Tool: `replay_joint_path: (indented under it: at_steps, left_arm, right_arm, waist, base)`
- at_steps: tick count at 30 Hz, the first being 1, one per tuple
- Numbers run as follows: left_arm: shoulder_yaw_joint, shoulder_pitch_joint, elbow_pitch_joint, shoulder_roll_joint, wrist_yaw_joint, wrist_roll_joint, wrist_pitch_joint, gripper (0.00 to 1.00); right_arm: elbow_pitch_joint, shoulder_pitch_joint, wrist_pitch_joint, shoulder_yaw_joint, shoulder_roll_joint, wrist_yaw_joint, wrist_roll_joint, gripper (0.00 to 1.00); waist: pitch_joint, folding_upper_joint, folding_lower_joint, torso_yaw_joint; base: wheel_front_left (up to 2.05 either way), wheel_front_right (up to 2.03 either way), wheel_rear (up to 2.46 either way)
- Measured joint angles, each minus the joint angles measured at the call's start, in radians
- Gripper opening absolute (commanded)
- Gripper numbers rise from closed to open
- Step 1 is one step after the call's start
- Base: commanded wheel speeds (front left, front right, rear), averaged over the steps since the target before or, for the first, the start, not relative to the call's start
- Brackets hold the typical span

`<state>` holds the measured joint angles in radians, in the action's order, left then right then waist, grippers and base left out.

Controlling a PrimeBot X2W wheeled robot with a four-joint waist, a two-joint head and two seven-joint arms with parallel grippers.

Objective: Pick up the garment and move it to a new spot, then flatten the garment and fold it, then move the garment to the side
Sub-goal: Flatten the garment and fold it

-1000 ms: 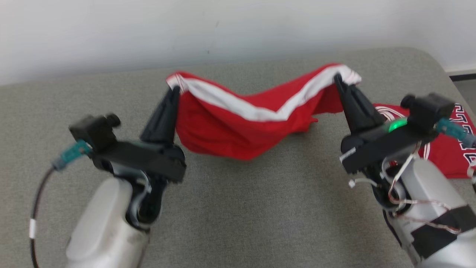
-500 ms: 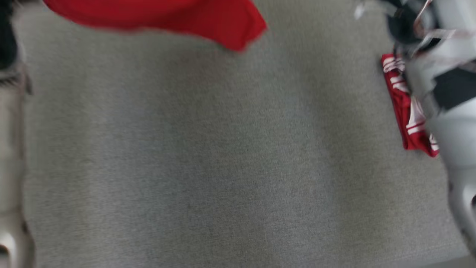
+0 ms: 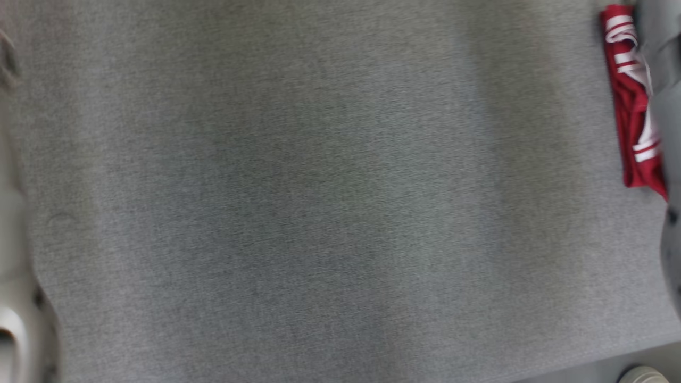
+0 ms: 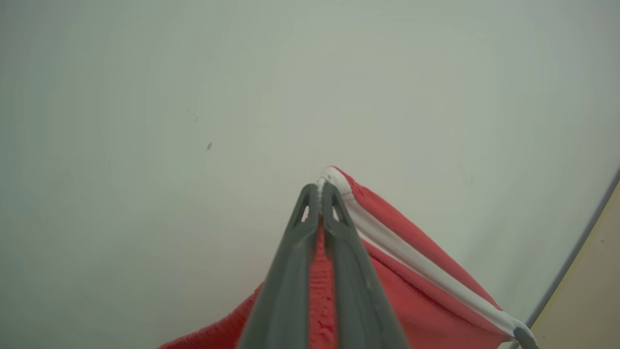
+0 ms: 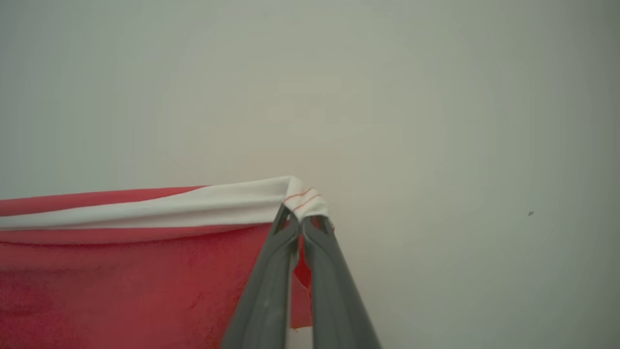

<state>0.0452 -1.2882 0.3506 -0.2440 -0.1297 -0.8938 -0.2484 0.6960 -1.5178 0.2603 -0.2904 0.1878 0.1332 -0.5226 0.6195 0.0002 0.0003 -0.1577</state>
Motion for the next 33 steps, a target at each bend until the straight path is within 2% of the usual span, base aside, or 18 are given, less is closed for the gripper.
replay_joint_path:
  at_steps: [3, 5, 7, 12, 13, 14, 18, 22, 25, 33]
  left_arm:
    - [0.021, 0.067, -0.015, 0.007, -0.001, -0.024, -0.007, 0.0]
    - [0.064, 0.16, -0.071, 0.01, -0.001, -0.068, -0.011, 0.0]
    - [0.079, 0.195, -0.091, 0.01, -0.001, -0.087, -0.012, 0.0]
    - [0.164, 0.394, -0.157, -0.015, -0.001, -0.136, -0.013, 0.0]
    - [0.173, 0.475, -0.155, -0.011, -0.001, -0.169, -0.013, 0.0]
    - [0.173, 0.475, -0.155, -0.011, -0.001, -0.169, -0.013, 0.0]
    - [0.23, 0.62, -0.15, -0.022, -0.001, -0.173, -0.014, 0.0]
    - [0.259, 0.744, -0.136, -0.035, -0.001, -0.177, -0.01, 0.0]
    - [0.276, 0.83, -0.126, -0.041, 0.015, -0.177, -0.003, 0.0]
    - [0.314, 1.025, -0.127, -0.07, 0.065, -0.15, 0.002, 0.0]
  right_arm:
    - [0.01, 0.047, 0.0, -0.045, 0.008, 0.0, -0.001, 0.0]
    - [0.006, 0.108, -0.004, -0.145, 0.038, -0.001, -0.037, 0.0]
    - [-0.003, 0.134, -0.01, -0.174, 0.054, -0.001, -0.058, 0.0]
    - [-0.097, 0.302, -0.139, -0.29, 0.155, -0.001, -0.218, 0.0]
    - [-0.162, 0.386, -0.217, -0.311, 0.201, -0.001, -0.321, 0.0]
    - [-0.162, 0.386, -0.217, -0.311, 0.201, -0.001, -0.321, 0.0]
    - [-0.303, 0.57, -0.351, -0.322, 0.314, -0.001, -0.459, 0.0]
    - [-0.416, 0.733, -0.459, -0.323, 0.405, -0.001, -0.509, 0.0]
    - [-0.474, 0.841, -0.532, -0.307, 0.448, -0.001, -0.535, 0.0]
    - [-0.6, 1.097, -0.746, -0.229, 0.511, -0.001, -0.595, 0.0]
  waist:
    - [0.003, 0.0001, 0.0002, 0.009]
    - [-0.01, 0.0, -0.0002, 0.019]
    - [-0.018, -0.0001, -0.0003, 0.022]
    - [-0.073, -0.0002, -0.0004, 0.035]
    - [-0.102, -0.0002, -0.0005, 0.04]
    - [-0.102, -0.0002, -0.0005, 0.04]
    - [-0.167, -0.0003, -0.0005, 0.051]
    - [-0.233, -0.0004, -0.0006, 0.06]
    - [-0.282, -0.0004, -0.0007, 0.064]
    - [-0.394, -0.0005, -0.0007, 0.073]
  base:
    - [0.0, 0.0, 0.0]
    - [0.0, 0.0, 0.0]
    - [0.0, 0.0, 0.0]
    - [0.0, 0.0, 0.0]
    - [0.0, 0.0, 0.0]
    - [0.0, 0.0, 0.0]
    - [0.0, 0.0, 0.0]
    - [0.0, 0.0, 0.0]
    - [0.0, 0.0, 0.0]
    - [0.0, 0.0, 0.0]
